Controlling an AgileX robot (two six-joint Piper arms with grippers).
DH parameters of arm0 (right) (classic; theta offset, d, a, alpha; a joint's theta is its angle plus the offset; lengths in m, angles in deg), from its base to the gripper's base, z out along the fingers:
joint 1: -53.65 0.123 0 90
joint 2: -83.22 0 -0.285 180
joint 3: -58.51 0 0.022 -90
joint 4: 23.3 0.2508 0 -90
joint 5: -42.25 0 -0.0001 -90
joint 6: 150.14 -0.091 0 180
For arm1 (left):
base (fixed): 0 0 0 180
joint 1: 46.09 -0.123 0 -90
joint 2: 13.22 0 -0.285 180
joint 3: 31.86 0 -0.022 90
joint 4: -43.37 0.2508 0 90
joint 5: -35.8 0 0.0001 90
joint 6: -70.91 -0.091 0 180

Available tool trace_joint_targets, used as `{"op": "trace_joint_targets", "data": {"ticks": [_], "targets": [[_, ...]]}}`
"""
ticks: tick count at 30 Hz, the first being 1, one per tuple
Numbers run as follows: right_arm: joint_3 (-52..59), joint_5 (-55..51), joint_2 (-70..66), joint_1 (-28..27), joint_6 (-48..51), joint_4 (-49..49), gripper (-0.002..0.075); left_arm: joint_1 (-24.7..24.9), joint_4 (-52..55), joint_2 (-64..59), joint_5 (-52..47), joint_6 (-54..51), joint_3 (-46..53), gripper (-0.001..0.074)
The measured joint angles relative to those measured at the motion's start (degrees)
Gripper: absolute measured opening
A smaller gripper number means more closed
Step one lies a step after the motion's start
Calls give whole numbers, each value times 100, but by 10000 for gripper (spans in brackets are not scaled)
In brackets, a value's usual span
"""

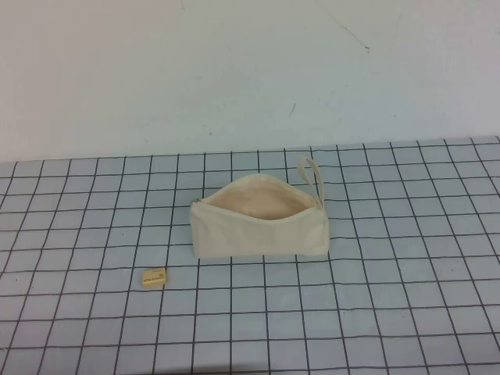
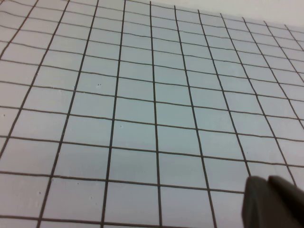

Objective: Put eraser into pencil case

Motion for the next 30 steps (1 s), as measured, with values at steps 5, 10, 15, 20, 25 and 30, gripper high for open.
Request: {"op": "trace_joint_targets", "data": {"ticks": [5,10,15,20,25,30], "targets": [[0,0,0,0,0,0,-3,0,-75,0,-811,98,0,-1],[0,0,0,0,0,0,-3,0,-157,0,-840,174,0,-1],[0,0,0,0,0,0,-3,0,-169,0,-840,201,0,-1],[0,0,0,0,0,0,-3,0,-169,0,-865,214,0,-1],[0,0,0,0,0,0,-3,0,-178,0,-852,249,0,-1],[0,0,0,0,0,0,-3,0,-178,0,-831,262,0,-1]]}}
